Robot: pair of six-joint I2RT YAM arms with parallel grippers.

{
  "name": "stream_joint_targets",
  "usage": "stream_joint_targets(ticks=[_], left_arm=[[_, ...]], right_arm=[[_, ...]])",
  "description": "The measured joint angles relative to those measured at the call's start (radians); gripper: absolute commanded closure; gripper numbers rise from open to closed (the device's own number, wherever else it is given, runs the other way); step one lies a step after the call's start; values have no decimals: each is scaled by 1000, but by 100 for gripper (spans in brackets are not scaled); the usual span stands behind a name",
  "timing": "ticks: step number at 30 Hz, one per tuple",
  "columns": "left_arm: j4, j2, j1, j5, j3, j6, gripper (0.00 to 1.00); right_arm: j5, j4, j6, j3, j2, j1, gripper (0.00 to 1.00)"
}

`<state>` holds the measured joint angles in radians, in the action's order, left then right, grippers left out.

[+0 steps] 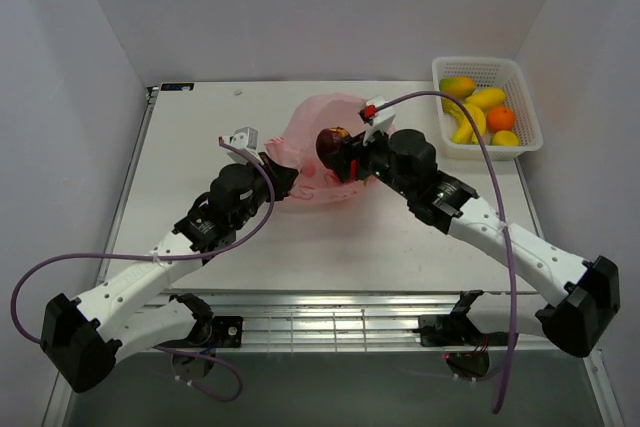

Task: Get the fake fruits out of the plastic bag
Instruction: Take out the fake fruit from the plastic bag, then place the fake fruit in the bin.

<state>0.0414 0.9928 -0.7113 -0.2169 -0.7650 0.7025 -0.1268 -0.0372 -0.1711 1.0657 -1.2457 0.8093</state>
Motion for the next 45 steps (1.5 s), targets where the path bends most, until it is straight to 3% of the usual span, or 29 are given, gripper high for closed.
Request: stream_joint_targets(ticks=[6,9,14,20,24,26,27,28,34,40,42,45], left_arm=[[-8,12,0,-11,0,5,100],[-11,32,0,-12,0,6,100],[-8,59,0,-12,-1,9,100],[-6,61,0,-2,-5,-6,100],[-10,62,0,8,-10,-15,100],[-12,62,0,14,-10,-18,100],[-12,62,0,19,-10,-19,100],[-12,62,0,23,-10,-21,100],[-13,61,0,43,-10,-29,100],[-13,60,0,47,-10,-32,100],[-12,60,0,47,-10,-33,100],[-12,60,0,50,-10,-33,100]], right_arm=[[-16,75,90,22,179,-17,80],[-71,80,145,85,203,-95,80],[-79,68,174,158,124,-446,80],[1,68,161,241,-172,-808,76],[44,97,135,253,-336,-926,54],[60,114,124,259,-402,-970,26],[68,126,116,267,-430,-986,4],[74,145,105,279,-454,-999,10],[125,201,105,352,-480,-1016,10],[327,234,105,351,-320,-994,10],[389,251,129,348,-215,-931,10],[467,237,177,327,-47,-718,10]])
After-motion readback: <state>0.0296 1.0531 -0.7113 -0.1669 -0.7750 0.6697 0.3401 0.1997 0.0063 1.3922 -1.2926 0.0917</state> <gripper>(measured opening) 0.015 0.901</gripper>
